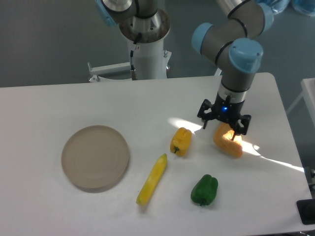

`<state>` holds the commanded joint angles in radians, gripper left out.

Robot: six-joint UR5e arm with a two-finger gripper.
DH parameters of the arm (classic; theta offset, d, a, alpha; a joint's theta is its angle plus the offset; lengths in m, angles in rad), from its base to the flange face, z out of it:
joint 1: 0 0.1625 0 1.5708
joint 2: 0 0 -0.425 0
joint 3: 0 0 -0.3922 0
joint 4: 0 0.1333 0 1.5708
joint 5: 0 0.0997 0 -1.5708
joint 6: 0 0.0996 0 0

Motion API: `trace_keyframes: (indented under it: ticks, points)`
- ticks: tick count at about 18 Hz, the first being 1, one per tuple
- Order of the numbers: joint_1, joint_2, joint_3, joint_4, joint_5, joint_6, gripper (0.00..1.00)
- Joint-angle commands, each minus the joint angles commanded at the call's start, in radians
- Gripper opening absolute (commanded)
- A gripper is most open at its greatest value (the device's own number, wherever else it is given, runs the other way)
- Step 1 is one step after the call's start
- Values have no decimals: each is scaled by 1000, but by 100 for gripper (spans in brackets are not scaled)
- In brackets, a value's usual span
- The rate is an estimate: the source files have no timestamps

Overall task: Pick up the yellow pepper from the table
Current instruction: 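Move the open gripper over the small yellow bell pepper, then lower the gripper around the yellow bell pepper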

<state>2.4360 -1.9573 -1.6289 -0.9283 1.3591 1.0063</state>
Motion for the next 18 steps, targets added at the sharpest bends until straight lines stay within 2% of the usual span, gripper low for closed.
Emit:
trace_keyframes:
  ticks: [5,8,14,18]
  points:
    - [-37,1,-46,8,5,6,100]
    - [-45,35,-84,8,5,8,100]
    - [-66,51,-127,11,6,8,100]
    - [-78,37,-132,54,8,6,100]
